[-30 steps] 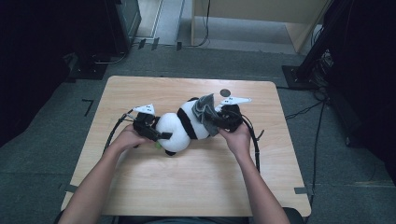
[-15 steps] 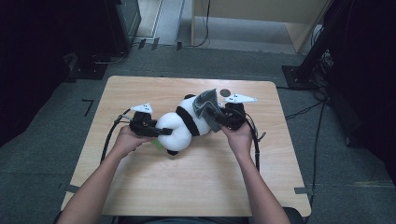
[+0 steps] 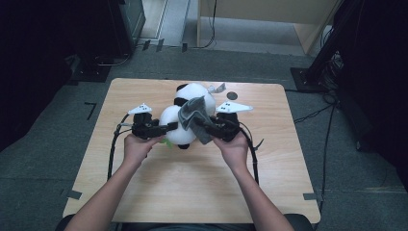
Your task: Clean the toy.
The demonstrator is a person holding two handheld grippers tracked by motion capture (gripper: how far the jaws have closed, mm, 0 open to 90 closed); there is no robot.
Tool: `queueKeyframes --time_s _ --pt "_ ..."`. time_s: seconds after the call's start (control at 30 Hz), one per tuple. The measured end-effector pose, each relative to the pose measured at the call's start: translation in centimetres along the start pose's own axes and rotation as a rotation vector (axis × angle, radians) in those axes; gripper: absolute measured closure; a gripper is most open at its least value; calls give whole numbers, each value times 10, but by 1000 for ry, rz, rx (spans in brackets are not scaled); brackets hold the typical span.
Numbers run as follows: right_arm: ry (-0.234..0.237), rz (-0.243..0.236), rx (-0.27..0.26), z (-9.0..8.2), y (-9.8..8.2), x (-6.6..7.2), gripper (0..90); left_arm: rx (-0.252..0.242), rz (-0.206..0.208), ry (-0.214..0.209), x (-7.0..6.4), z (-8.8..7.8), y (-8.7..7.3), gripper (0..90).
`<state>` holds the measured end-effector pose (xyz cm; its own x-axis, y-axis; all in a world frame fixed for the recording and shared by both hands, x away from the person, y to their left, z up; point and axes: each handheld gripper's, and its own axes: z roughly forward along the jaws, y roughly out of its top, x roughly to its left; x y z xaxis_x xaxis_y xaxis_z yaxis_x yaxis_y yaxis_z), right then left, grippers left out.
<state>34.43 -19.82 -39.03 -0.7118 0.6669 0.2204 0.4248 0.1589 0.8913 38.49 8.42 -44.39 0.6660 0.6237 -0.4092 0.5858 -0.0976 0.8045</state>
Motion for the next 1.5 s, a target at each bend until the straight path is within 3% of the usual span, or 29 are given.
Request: queueKeyframes --time_s 0.27,0.43,0.63,0.73,0.97,1.03,1.17,1.27,1.37,1.5 --pt "68 -30 68 35 -22 31 745 -22 -16 -6 -11 3 0 490" --pt "58 -52 55 40 -32 36 747 -11 -30 9 -9 3 -2 493" --pt "41 -134 74 47 -42 48 750 -11 -81 -12 -3 3 -2 494" --pt "31 -188 109 54 -49 55 753 -15 -117 -25 -1 3 -1 494" --pt "-16 -255 202 72 -71 55 755 -30 -128 -43 -2 1 1 495" --pt "-16 -231 205 75 -74 50 756 -22 -112 -35 -3 1 1 495" --pt "-25 -214 231 78 -78 43 756 -24 -130 -43 -1 1 2 495" --pt "-47 -203 264 81 -81 38 755 -40 -154 -73 -1 -1 3 494" --pt "-65 -162 300 83 -85 29 753 -45 -131 -67 -2 -3 4 492" --pt "-77 -154 317 82 -85 25 753 -47 -146 -72 1 -3 4 491"
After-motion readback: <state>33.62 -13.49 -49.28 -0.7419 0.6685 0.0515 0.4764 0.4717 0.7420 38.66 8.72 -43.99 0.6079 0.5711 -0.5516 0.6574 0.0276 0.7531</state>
